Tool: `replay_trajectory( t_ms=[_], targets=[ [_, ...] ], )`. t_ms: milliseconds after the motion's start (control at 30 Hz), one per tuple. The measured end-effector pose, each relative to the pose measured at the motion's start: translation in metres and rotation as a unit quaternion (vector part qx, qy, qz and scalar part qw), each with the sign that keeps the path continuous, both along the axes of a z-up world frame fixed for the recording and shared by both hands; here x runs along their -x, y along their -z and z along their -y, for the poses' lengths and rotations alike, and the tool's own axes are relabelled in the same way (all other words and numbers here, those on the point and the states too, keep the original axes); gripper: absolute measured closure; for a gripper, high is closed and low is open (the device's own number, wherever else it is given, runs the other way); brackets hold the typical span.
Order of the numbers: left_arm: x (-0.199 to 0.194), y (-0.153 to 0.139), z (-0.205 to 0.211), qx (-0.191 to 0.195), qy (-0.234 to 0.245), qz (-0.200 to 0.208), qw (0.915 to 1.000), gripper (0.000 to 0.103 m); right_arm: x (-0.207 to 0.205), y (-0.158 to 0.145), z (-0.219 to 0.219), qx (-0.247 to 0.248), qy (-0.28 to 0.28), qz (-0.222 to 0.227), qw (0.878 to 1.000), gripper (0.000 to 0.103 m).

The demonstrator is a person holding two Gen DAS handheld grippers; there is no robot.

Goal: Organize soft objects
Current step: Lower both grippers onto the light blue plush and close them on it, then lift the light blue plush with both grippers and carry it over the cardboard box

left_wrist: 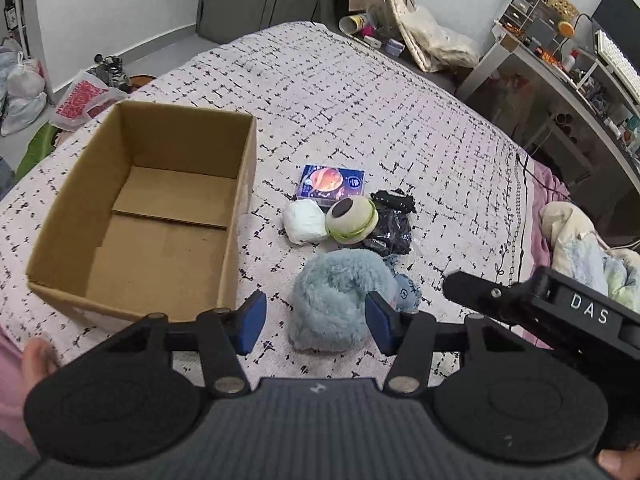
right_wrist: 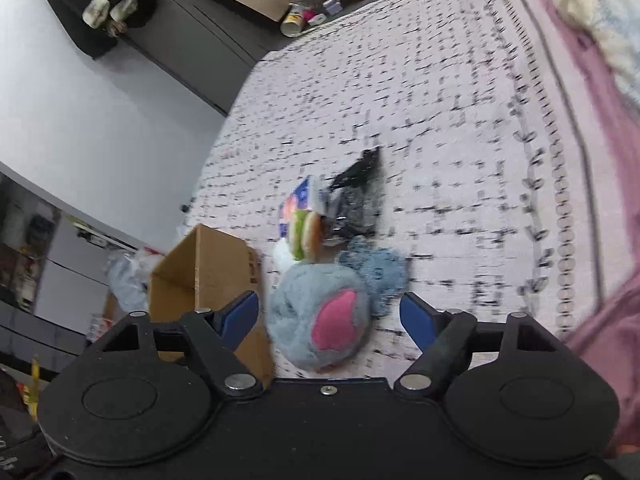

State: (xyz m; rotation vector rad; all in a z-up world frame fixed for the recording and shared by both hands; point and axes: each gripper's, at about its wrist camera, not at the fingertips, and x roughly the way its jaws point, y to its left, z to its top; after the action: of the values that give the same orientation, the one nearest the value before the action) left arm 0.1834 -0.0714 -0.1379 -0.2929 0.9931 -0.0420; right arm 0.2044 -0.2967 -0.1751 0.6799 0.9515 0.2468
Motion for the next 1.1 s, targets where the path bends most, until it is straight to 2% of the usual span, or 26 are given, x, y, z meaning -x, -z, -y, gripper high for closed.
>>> replay_trajectory(
  t_ms=[167, 300, 500, 567, 667, 733, 833, 867, 967, 1100],
  targets=[
    [-0.012, 0.020, -0.003, 0.015, -0.004, -0.011, 0.9998, 0.056, -0.009, 0.012, -0.006, -0.023, 0.006, -0.002, 1.000, 0.029],
    [-0.021, 0.030, -0.007, 0.022, -0.007, -0.016, 0.9996, 0.060, -0.018, 0.023, -0.011, -0.031, 0.002, -0.006, 0.999, 0.039],
    [-0.036, 0.039, -0.011, 0.034, -0.010, -0.023, 0.9991, 0.062, -0.033, 0.042, -0.015, -0.050, 0.008, -0.036, 0.998, 0.040],
    [-0.040, 0.042, -0.013, 0.041, -0.011, -0.025, 0.9988, 0.062, -0.037, 0.046, -0.020, -0.042, 0.005, -0.039, 0.998, 0.041],
    [-0.042, 0.043, -0.013, 0.042, -0.009, -0.018, 0.9989, 0.062, -0.042, 0.054, -0.025, -0.030, 0.003, -0.049, 0.998, 0.052],
    [-0.044, 0.044, -0.012, 0.042, -0.008, -0.014, 0.9990, 0.062, -0.043, 0.060, -0.024, -0.035, 0.010, -0.052, 0.998, 0.053],
    [-0.046, 0.043, -0.012, 0.045, -0.008, -0.011, 0.9989, 0.062, -0.042, 0.062, -0.018, -0.052, 0.024, -0.054, 0.997, 0.059],
    [-0.047, 0.043, -0.011, 0.048, -0.006, -0.010, 0.9988, 0.062, -0.040, 0.063, -0.015, -0.059, 0.029, -0.054, 0.996, 0.063],
    [-0.046, 0.043, -0.008, 0.051, -0.001, -0.007, 0.9987, 0.062, -0.035, 0.066, -0.009, -0.076, 0.043, -0.060, 0.994, 0.067],
    [-0.042, 0.045, -0.001, 0.036, 0.008, 0.006, 0.9993, 0.062, -0.030, 0.060, -0.009, -0.068, 0.049, -0.049, 0.995, 0.076]
  ],
)
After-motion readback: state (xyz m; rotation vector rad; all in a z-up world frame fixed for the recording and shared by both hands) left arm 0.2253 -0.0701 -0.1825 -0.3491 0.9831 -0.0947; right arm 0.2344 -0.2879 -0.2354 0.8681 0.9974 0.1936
